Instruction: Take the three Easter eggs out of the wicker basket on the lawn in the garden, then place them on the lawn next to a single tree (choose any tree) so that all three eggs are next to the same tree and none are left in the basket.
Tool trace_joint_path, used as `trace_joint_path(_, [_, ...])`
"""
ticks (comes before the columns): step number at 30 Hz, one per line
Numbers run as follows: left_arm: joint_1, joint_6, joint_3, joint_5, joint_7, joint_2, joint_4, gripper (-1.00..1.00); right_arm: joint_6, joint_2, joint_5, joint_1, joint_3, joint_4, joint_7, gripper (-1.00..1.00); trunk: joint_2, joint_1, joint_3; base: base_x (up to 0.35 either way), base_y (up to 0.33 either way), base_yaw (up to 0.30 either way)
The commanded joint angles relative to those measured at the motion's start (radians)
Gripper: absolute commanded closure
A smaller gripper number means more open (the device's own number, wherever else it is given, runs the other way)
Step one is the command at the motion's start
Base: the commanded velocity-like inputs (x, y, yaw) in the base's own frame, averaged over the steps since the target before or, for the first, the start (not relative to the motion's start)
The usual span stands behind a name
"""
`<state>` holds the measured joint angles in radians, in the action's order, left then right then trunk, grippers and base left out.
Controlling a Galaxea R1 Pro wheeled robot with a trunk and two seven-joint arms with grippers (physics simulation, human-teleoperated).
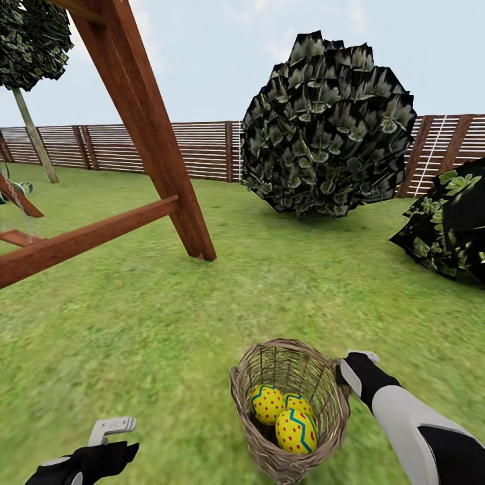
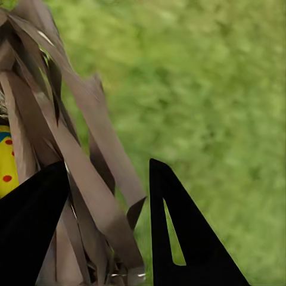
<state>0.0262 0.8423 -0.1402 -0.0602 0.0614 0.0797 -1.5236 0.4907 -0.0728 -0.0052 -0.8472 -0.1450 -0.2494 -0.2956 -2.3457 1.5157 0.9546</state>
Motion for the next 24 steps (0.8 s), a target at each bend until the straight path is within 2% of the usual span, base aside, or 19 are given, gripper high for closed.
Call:
trace_joint_path(1, [0.000,0.004,-0.001,-0.006,0.000,0.000,-0.001,-1.00,0.002,0.001,-0.019,0.000,-0.008,-0.001,0.000,1.00,0.000,0.000,0.001,0.000,0.000,0.000])
trace_joint_path(8, [0.000,0.004,-0.001,-0.006,0.000,0.000,0.002,-1.00,0.002,0.001,-0.019,0.000,-0.008,-0.001,0.000,1.00,0.000,0.000,0.001,0.000,0.000,0.000])
trace_joint_path(21, [0.000,0.001,-0.002,0.000,0.001,0.000,0.004,-1.00,-0.001,0.001,-0.019,0.000,-0.008,0.014,0.000,1.00,0.091,-0.050,-0.040,0.000,0.000,0.000])
trace_joint_path(24, [-0.001,0.001,-0.001,0.001,0.001,-0.001,0.041,-1.00,-0.003,0.001,-0.019,0.000,-0.008,0.015,0.000,1.00,0.112,-0.061,-0.049,0.000,0.000,0.000])
